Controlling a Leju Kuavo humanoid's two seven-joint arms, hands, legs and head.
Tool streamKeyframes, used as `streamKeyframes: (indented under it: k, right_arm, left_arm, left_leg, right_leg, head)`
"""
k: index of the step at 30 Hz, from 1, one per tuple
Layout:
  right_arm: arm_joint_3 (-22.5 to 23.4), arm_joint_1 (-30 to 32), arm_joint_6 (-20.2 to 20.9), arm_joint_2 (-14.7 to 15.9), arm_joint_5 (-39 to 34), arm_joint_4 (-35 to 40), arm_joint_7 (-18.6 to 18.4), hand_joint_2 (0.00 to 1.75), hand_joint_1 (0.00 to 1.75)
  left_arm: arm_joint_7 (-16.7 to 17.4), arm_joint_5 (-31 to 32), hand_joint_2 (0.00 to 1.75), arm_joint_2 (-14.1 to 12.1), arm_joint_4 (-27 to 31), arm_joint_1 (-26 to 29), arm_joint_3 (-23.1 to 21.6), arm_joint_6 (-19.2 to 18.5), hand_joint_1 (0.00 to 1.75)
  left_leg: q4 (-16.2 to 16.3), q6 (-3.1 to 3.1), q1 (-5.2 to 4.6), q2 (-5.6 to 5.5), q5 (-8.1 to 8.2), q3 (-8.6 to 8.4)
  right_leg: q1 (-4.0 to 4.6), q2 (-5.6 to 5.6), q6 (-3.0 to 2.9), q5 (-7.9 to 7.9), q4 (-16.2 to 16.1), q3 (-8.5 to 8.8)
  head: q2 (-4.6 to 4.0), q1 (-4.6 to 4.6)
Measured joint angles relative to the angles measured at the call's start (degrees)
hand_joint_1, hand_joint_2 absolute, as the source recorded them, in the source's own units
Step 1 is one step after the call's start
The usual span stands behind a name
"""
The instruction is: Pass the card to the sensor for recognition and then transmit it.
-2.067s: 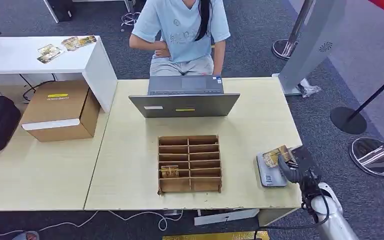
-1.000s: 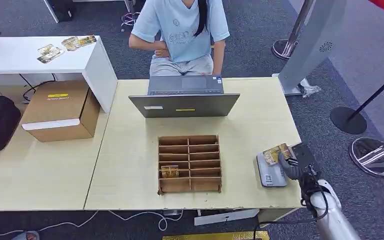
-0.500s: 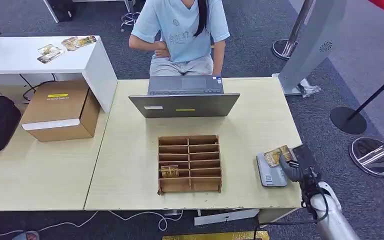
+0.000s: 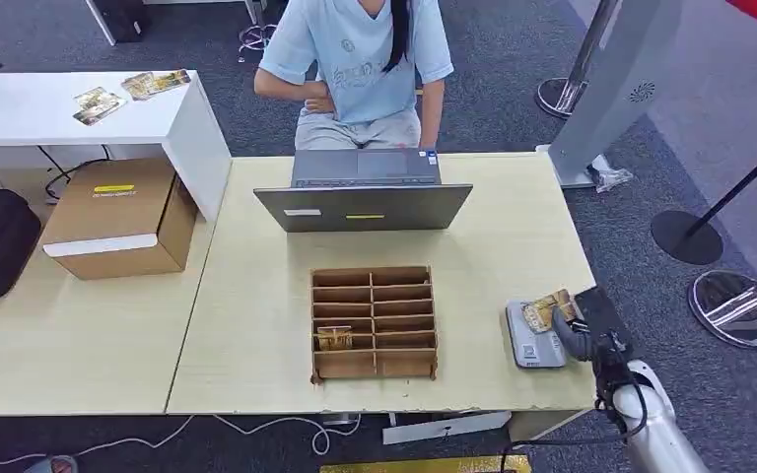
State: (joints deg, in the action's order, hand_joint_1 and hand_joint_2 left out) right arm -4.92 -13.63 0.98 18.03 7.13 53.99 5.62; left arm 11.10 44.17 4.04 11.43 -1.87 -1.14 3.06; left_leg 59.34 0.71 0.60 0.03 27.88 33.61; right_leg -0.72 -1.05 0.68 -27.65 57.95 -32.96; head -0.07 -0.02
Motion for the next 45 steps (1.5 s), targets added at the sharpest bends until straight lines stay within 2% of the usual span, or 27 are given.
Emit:
streamKeyframes:
  k: [19,45]
  right_arm:
    - [-0.5,-2.0,-1.7,-1.0,3.5,-3.8,-0.1,1.75,1.75]
    - [-0.2,-3.1,-1.8,-1.3,4.5,-5.7,0.8,1.75,1.75]
  left_arm:
    - [0.0,0.5,1.75,0.1,0.0,0.0,0.3,0.0,0.0]
    - [0.0,1.3,1.75,0.3,0.0,0.0,0.5,0.0,0.0]
  left_leg:
    - [0.0,0.0,0.0,0.01,0.0,-0.06]
    - [0.0,0.0,0.0,0.01,0.0,-0.16]
  right_leg:
    - [0.0,0.02,0.0,0.0,0.0,0.04]
    - [0.0,0.02,0.01,0.01,0.0,0.15]
  head:
    - [0.0,0.0]
    - [0.0,0.0]
